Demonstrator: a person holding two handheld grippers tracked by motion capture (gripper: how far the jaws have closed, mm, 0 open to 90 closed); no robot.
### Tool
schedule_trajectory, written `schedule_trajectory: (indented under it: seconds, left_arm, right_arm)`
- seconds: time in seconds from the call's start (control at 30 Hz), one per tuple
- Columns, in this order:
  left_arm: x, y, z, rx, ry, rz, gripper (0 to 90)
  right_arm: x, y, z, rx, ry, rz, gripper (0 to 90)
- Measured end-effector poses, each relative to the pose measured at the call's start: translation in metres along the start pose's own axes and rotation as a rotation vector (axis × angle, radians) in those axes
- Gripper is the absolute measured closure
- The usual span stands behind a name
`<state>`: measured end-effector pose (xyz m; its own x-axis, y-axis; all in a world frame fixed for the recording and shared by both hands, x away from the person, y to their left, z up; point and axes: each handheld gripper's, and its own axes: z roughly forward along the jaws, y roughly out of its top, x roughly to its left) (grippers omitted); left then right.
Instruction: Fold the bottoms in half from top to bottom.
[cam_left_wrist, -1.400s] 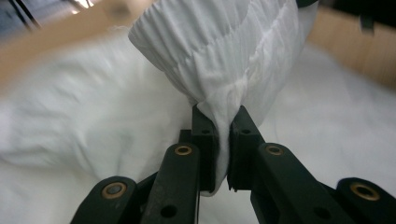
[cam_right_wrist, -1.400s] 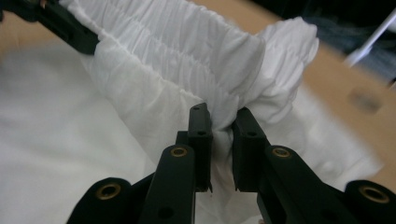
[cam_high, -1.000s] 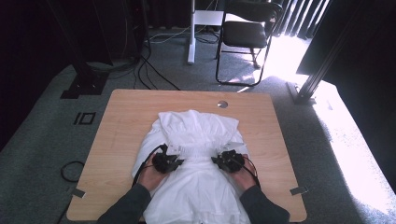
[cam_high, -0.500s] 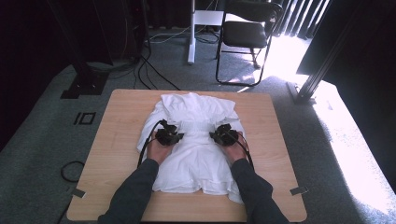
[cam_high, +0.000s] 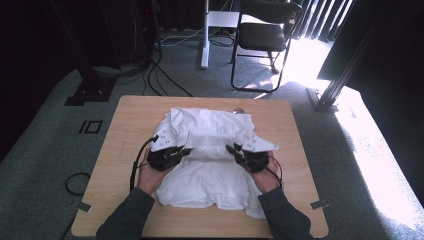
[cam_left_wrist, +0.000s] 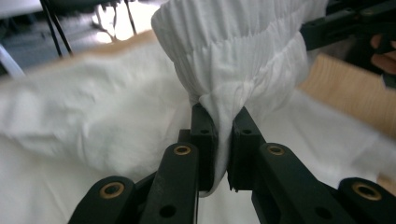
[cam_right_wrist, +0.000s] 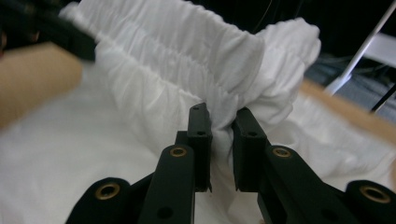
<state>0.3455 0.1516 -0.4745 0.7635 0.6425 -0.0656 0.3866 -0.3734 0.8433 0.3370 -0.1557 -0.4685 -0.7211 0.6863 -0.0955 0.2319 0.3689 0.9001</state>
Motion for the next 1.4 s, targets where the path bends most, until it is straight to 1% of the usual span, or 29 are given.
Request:
schedule_trajectory:
  seconds: [0.07, 0.1, 0.13, 0.17, 0.2, 0.27, 0.3, 0.37, 0.4, 0.43, 0.47, 0.5, 0.57, 0.6, 0.7, 0.77, 0.83, 0.87, 0.93, 0.97, 1.0, 1.07, 1.1, 1.13, 1.2, 1.23, 1.3, 1.37, 1.4]
  left_arm:
    - [0.001, -0.021, 0.016, 0.076, -0.027, -0.032, 82.6]
    - [0.001, -0.029, 0.022, 0.110, -0.045, -0.053, 80.3]
    - [0.001, -0.036, 0.026, 0.130, -0.044, -0.060, 75.2]
    - [0.002, -0.040, 0.026, 0.126, -0.037, -0.062, 69.0]
    - [0.004, -0.041, 0.023, 0.109, -0.039, -0.077, 65.1]
    - [0.010, -0.035, 0.014, 0.063, -0.037, -0.102, 60.9]
    - [0.013, -0.030, 0.010, 0.044, -0.027, -0.110, 60.2]
    - [0.020, -0.018, 0.006, 0.021, -0.010, -0.117, 62.2]
    - [0.023, -0.011, 0.005, -0.002, 0.001, -0.114, 65.8]
    - [0.027, -0.005, 0.004, -0.021, 0.002, -0.116, 69.0]
    - [0.030, 0.000, 0.005, -0.032, 0.006, -0.122, 73.1]
    - [0.032, 0.005, 0.007, -0.029, 0.024, -0.123, 78.0]
    - [0.039, 0.011, 0.019, 0.026, 0.051, -0.121, 82.5]
    - [0.042, 0.012, 0.028, 0.058, 0.046, -0.136, 83.8]
    - [0.047, 0.006, 0.058, 0.163, 0.032, -0.142, 84.6]
    - [0.048, -0.002, 0.071, 0.207, 0.015, -0.154, 84.6]
    - [0.047, -0.009, 0.075, 0.219, -0.003, -0.174, 84.6]
    - [0.045, -0.012, 0.073, 0.209, -0.017, -0.184, 84.6]
    - [0.037, -0.016, 0.063, 0.174, -0.063, -0.179, 84.3]
    - [0.031, -0.019, 0.058, 0.159, -0.094, -0.172, 83.0]
    - [0.024, -0.022, 0.053, 0.160, -0.118, -0.149, 81.2]
    - [0.011, -0.028, 0.045, 0.165, -0.155, -0.110, 78.7]
    - [0.006, -0.032, 0.042, 0.173, -0.173, -0.101, 77.7]
    - [0.002, -0.034, 0.039, 0.187, -0.175, -0.083, 76.2]
    - [0.000, -0.037, 0.031, 0.176, -0.201, -0.066, 73.6]
    - [0.002, -0.036, 0.027, 0.163, -0.193, -0.064, 72.0]
    - [0.010, -0.029, 0.020, 0.132, -0.138, -0.072, 67.7]
    - [0.021, -0.018, 0.017, 0.095, -0.084, -0.099, 60.7]
    - [0.027, -0.011, 0.018, 0.083, -0.067, -0.109, 60.9]
  right_arm:
    - [0.005, -0.025, 0.009, 0.059, 0.024, 0.030, 79.6]
    - [0.007, -0.036, 0.014, 0.085, 0.035, 0.054, 79.2]
    - [0.008, -0.046, 0.017, 0.111, 0.045, 0.077, 77.6]
    - [0.009, -0.053, 0.020, 0.141, 0.053, 0.092, 73.1]
    - [0.010, -0.058, 0.020, 0.162, 0.058, 0.090, 66.2]
    - [0.010, -0.059, 0.014, 0.150, 0.072, 0.089, 51.8]
    - [0.007, -0.056, 0.008, 0.123, 0.077, 0.095, 48.3]
    - [-0.003, -0.046, -0.003, 0.066, 0.068, 0.120, 48.0]
    - [-0.010, -0.040, -0.007, 0.044, 0.052, 0.141, 51.6]
    - [-0.017, -0.035, -0.009, 0.034, 0.025, 0.175, 57.3]
    - [-0.025, -0.031, -0.008, 0.037, 0.005, 0.204, 59.9]
    - [-0.031, -0.028, -0.006, 0.042, -0.009, 0.231, 64.9]
    - [-0.042, -0.024, 0.006, 0.085, -0.029, 0.266, 72.5]
    - [-0.046, -0.023, 0.014, 0.112, -0.038, 0.277, 73.3]
    - [-0.053, -0.025, 0.042, 0.191, -0.060, 0.285, 73.9]
    - [-0.053, -0.028, 0.054, 0.213, -0.033, 0.289, 73.6]
    - [-0.050, -0.032, 0.061, 0.262, -0.030, 0.277, 72.9]
    - [-0.049, -0.034, 0.061, 0.261, -0.013, 0.284, 72.1]
    - [-0.044, -0.036, 0.052, 0.220, 0.042, 0.297, 69.5]
    - [-0.040, -0.036, 0.046, 0.192, 0.069, 0.283, 67.9]
    - [-0.035, -0.036, 0.039, 0.176, 0.095, 0.267, 65.8]
    - [-0.025, -0.038, 0.026, 0.161, 0.136, 0.225, 62.5]
    - [-0.021, -0.039, 0.020, 0.158, 0.168, 0.214, 61.7]
    - [-0.018, -0.041, 0.014, 0.155, 0.202, 0.197, 60.0]
    - [-0.013, -0.044, 0.003, 0.149, 0.256, 0.160, 58.8]
    - [-0.013, -0.045, -0.003, 0.140, 0.259, 0.147, 57.9]
    - [-0.019, -0.044, -0.013, 0.094, 0.247, 0.155, 56.0]
    - [-0.030, -0.040, -0.017, 0.063, 0.190, 0.187, 53.6]
    - [-0.035, -0.036, -0.014, 0.065, 0.150, 0.212, 53.7]
